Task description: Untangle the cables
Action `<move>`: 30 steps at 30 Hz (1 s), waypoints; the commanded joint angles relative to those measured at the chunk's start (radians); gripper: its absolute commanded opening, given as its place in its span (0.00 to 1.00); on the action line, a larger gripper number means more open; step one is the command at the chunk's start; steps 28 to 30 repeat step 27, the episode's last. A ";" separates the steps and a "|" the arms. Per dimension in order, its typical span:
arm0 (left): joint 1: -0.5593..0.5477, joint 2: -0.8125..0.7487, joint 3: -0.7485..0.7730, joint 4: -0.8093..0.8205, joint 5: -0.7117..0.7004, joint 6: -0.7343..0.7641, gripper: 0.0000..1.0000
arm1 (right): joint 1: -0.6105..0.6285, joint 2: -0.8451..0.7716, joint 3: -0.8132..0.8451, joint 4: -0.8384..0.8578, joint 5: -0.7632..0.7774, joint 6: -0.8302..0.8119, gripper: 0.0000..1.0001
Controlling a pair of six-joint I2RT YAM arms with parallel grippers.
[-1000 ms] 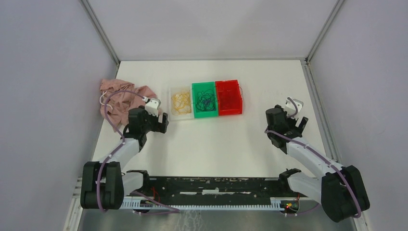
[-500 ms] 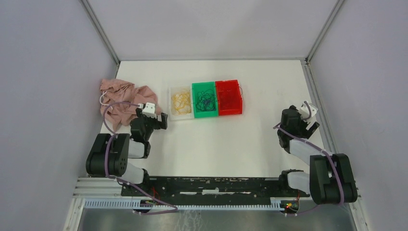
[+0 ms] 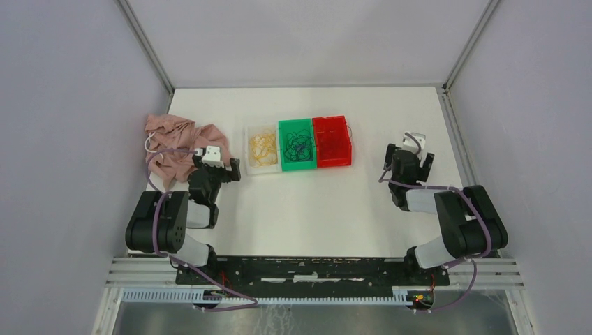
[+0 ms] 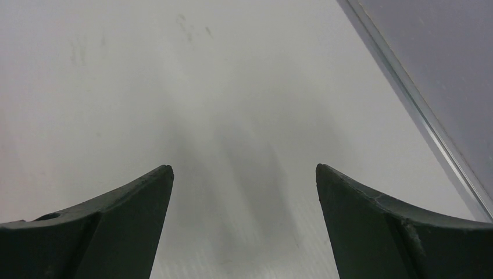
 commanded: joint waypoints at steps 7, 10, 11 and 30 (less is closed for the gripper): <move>0.004 0.007 0.053 -0.029 -0.129 -0.070 0.99 | -0.001 -0.004 -0.017 0.160 -0.137 -0.104 0.99; 0.004 0.007 0.054 -0.029 -0.131 -0.070 0.99 | 0.000 0.054 -0.094 0.363 -0.211 -0.149 1.00; 0.004 0.007 0.053 -0.028 -0.130 -0.070 0.99 | 0.000 0.041 -0.083 0.317 -0.213 -0.138 0.99; 0.002 0.008 0.058 -0.036 -0.138 -0.070 0.99 | -0.035 0.043 -0.048 0.252 -0.259 -0.116 0.99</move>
